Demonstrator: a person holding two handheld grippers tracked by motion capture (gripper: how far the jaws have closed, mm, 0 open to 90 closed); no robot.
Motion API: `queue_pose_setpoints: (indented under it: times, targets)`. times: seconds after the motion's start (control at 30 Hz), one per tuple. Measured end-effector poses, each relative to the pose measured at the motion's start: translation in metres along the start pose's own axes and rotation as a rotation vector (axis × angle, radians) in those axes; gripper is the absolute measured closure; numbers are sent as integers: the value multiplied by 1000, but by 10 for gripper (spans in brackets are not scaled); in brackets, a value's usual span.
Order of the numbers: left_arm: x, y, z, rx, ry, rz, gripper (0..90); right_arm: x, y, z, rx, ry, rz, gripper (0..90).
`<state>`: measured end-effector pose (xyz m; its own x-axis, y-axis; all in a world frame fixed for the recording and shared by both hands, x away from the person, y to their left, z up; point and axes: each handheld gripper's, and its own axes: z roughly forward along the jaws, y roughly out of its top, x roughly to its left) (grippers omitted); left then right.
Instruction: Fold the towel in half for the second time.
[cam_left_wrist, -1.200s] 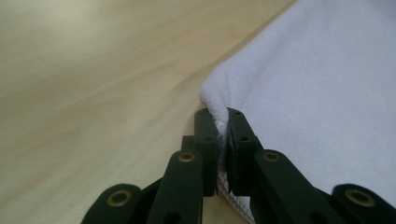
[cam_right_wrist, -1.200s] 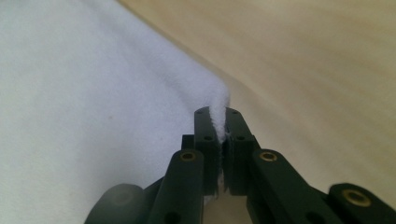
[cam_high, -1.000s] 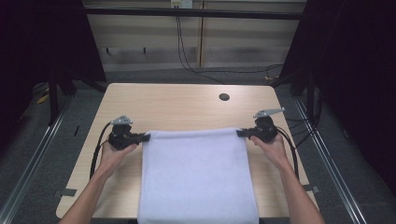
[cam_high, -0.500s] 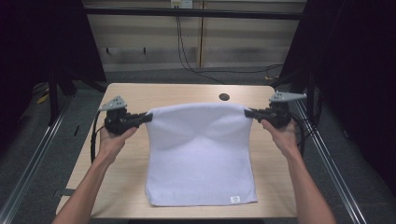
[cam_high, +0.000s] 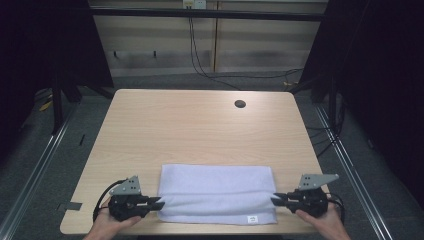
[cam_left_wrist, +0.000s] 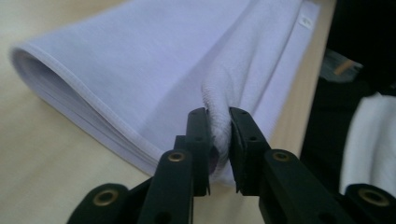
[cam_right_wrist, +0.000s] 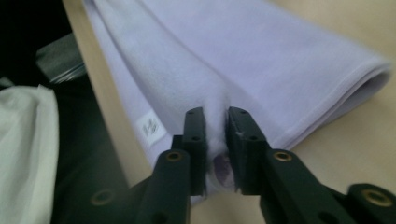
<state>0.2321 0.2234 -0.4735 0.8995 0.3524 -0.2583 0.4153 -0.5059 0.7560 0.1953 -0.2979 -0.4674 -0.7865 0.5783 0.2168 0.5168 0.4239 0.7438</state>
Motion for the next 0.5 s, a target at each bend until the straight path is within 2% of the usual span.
queue_pose_setpoints:
  times: [0.03,0.07,0.1,0.13,0.17,0.2,0.27,0.3,0.33,0.4,0.43,0.5]
  targets:
    - [-2,-2,-4,-6,-31,8,714,2,-5,0,18,-2,7,721]
    - [-3,-4,-9,-20,-34,7,686,5,-10,-1,20,4,16,698]
    - [-2,-5,-14,-54,-33,-8,669,6,-14,-3,14,21,26,673]
    - [-1,-6,-17,-75,-36,-25,625,8,-16,-9,-12,18,35,649]
    - [2,-6,-21,-99,3,-40,602,8,-16,-13,-44,-2,43,618]
    - [6,-5,-23,-122,68,-68,581,7,-15,-19,-97,-25,59,589]
    - [22,-3,-30,-206,142,-134,546,0,-13,-31,-224,-106,100,534]
    - [27,-3,-32,-225,172,-145,540,-7,-13,-36,-277,-162,126,513]
    - [33,-2,-34,-243,209,-163,525,-11,-13,-39,-300,-193,141,487]
    - [44,-3,-38,-268,243,-188,518,-21,-14,-41,-357,-242,177,474]
    - [47,-5,-40,-280,261,-197,526,-24,-15,-41,-366,-256,186,471]
    - [51,-8,-41,-288,272,-210,484,-28,-16,-39,-364,-289,199,445]
